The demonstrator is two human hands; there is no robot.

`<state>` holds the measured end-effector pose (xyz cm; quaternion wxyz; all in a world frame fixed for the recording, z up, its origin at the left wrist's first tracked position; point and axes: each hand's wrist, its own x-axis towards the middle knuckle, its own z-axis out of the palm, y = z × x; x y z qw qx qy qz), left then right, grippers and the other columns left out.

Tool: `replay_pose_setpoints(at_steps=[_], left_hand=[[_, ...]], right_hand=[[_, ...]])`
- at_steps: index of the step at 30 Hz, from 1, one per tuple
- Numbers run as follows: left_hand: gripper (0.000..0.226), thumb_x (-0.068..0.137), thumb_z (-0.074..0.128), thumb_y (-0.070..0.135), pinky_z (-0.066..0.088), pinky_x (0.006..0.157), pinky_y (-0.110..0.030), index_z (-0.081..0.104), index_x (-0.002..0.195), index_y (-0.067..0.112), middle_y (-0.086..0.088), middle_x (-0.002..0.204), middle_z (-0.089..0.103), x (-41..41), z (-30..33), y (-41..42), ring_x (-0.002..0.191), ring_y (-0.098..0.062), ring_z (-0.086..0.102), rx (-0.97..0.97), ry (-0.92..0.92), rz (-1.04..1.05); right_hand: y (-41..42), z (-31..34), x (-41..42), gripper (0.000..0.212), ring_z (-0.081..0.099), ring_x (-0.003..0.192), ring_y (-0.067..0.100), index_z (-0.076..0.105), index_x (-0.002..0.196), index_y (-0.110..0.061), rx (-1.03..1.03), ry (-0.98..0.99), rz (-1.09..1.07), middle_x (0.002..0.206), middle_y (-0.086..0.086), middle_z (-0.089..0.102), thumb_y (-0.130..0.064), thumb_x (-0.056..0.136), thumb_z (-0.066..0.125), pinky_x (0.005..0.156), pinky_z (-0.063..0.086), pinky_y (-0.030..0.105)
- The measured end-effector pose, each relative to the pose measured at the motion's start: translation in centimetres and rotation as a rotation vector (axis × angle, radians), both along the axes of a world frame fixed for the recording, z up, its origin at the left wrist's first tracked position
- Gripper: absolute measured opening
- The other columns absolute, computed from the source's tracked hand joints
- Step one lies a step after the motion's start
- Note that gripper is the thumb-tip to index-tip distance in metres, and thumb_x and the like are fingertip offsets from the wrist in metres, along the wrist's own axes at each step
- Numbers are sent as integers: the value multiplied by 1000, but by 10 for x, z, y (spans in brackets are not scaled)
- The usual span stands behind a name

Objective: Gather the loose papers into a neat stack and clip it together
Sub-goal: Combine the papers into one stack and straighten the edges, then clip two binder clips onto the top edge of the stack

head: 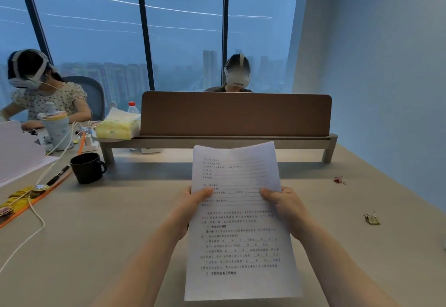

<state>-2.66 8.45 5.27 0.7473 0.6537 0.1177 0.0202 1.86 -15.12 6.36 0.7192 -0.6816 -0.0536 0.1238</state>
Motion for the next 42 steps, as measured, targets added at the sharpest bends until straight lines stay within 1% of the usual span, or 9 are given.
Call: replay_pose_setpoints(at_steps=[8, 13, 17, 24, 29, 32, 36, 38, 42], left_hand=[[19, 96, 58, 26, 58, 81, -55, 63, 109, 13, -13, 97, 77, 7, -22, -10, 88, -35, 74, -22, 0, 70], [17, 98, 56, 26, 61, 64, -42, 65, 104, 12, -13, 89, 78, 12, -31, -26, 77, -31, 75, -14, 29, 79], [16, 98, 56, 25, 61, 65, -42, 65, 104, 13, -14, 91, 78, 20, -37, -41, 79, -33, 75, 17, 67, 52], [15, 99, 53, 22, 57, 55, -33, 66, 96, 15, -9, 86, 77, 33, -50, -67, 69, -23, 74, 149, 78, 36], [18, 100, 51, 25, 61, 65, -41, 66, 101, 16, -11, 87, 78, 39, -59, -84, 76, -30, 75, 161, 85, 8], [19, 100, 51, 24, 60, 61, -37, 66, 104, 14, -12, 90, 77, 43, -62, -93, 78, -31, 75, 151, 88, 10], [19, 100, 50, 23, 57, 54, -32, 66, 103, 14, -12, 90, 77, 49, -64, -107, 74, -29, 74, 159, 80, -5], [18, 100, 51, 24, 57, 55, -33, 66, 103, 14, -12, 89, 77, 52, -65, -114, 73, -29, 74, 157, 81, -16], [18, 99, 51, 24, 56, 54, -32, 66, 105, 16, -12, 91, 77, 61, -67, -131, 76, -29, 74, 165, 91, -36]], right_hand=[[-14, -39, -2, 21, 72, 90, 40, 71, 105, 3, -36, 108, 4, 99, 20, 76, -9, 94, 59, 81, 59, 50], [-28, -54, -1, 19, 73, 86, 37, 71, 104, 3, -43, 140, -27, 98, 20, 76, -8, 94, 59, 75, 61, 45], [-45, -62, 3, 19, 73, 87, 38, 71, 104, 3, -61, 160, -46, 97, 20, 76, -8, 93, 60, 78, 59, 47], [-70, -67, 7, 20, 74, 75, 31, 70, 106, 4, -161, 156, -64, 100, 23, 75, -5, 94, 57, 61, 61, 33], [-89, -78, 15, 21, 75, 87, 31, 71, 108, -6, -273, 74, -112, 101, 13, 77, -10, 88, 66, 82, 60, 46], [-102, -80, 19, 16, 75, 86, 22, 72, 102, -15, -370, 39, -126, 97, 1, 77, -21, 89, 65, 82, 60, 43], [-124, -77, 28, 32, 67, 66, 26, 67, 90, -6, -545, -24, -289, 83, 7, 73, -35, 94, 53, 61, 51, 34], [-142, -75, 35, 21, 61, 51, 23, 64, 96, -14, -551, 7, -397, 80, 8, 72, -30, 95, 51, 53, 50, 32], [-183, -70, 51, 32, 61, 71, 21, 56, 122, -23, -691, -39, -615, 94, 1, 69, -22, 91, 47, 69, 51, 35]])
